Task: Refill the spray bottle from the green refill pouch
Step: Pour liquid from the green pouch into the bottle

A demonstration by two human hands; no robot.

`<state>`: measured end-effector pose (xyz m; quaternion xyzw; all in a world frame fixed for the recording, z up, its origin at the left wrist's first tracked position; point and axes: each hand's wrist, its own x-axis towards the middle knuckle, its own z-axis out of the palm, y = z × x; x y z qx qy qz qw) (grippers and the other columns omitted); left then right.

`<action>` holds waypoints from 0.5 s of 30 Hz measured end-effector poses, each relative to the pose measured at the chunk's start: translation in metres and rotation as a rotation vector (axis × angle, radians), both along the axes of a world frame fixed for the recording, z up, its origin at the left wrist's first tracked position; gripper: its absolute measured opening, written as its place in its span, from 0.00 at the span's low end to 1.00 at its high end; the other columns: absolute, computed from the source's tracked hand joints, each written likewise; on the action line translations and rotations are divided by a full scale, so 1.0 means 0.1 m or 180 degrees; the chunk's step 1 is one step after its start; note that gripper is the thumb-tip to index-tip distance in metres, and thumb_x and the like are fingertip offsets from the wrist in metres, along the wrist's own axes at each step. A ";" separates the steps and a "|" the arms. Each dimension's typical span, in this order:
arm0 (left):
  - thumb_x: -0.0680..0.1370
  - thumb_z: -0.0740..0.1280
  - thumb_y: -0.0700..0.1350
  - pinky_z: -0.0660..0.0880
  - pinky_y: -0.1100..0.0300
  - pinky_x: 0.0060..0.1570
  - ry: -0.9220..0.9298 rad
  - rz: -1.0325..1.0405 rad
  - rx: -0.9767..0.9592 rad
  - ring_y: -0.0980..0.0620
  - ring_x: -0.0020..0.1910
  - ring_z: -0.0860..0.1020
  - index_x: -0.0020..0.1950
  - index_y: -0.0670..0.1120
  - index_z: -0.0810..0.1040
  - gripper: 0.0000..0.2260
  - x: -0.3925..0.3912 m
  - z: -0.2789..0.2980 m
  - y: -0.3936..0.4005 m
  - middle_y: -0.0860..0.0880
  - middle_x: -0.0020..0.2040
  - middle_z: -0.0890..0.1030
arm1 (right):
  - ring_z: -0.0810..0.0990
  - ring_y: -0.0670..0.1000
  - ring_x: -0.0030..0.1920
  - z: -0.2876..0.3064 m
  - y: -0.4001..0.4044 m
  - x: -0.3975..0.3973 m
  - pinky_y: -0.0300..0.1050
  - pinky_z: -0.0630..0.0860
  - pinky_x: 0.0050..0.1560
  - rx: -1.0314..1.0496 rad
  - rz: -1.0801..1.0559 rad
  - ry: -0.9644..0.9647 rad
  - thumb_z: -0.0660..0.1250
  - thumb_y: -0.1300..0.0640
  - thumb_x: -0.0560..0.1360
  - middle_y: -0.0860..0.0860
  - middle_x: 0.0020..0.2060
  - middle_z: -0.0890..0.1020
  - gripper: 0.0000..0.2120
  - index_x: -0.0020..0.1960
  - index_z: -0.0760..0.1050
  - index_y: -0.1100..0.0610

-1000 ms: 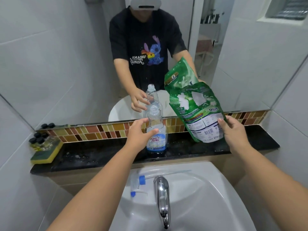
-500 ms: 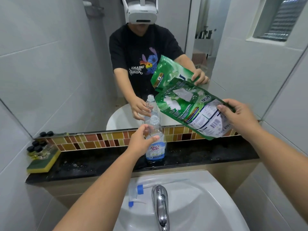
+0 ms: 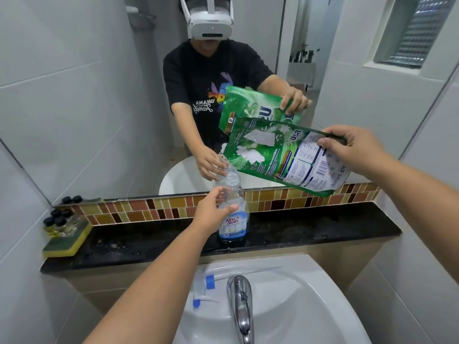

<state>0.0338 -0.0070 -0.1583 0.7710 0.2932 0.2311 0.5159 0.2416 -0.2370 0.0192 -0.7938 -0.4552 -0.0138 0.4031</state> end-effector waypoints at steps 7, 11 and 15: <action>0.73 0.75 0.47 0.72 0.67 0.39 -0.0020 -0.0016 -0.0088 0.57 0.56 0.75 0.61 0.57 0.73 0.20 0.00 0.01 -0.01 0.55 0.59 0.78 | 0.79 0.50 0.39 0.16 0.12 -0.01 0.40 0.69 0.33 -0.0233 0.0035 -0.0395 0.66 0.52 0.76 0.46 0.39 0.83 0.04 0.46 0.80 0.46; 0.74 0.75 0.47 0.74 0.64 0.39 0.0035 -0.0029 -0.0098 0.54 0.57 0.75 0.60 0.59 0.73 0.19 0.01 0.02 0.01 0.54 0.59 0.78 | 0.77 0.46 0.36 0.25 0.18 -0.03 0.39 0.66 0.31 -0.0265 0.0056 -0.0644 0.67 0.51 0.76 0.44 0.38 0.82 0.03 0.46 0.79 0.46; 0.74 0.75 0.47 0.76 0.62 0.40 0.0064 -0.0028 -0.0116 0.55 0.56 0.76 0.59 0.60 0.73 0.19 0.02 0.02 0.03 0.54 0.59 0.78 | 0.75 0.44 0.37 0.33 0.23 -0.04 0.40 0.65 0.32 -0.0344 0.0079 -0.0822 0.67 0.51 0.76 0.44 0.37 0.81 0.03 0.47 0.80 0.46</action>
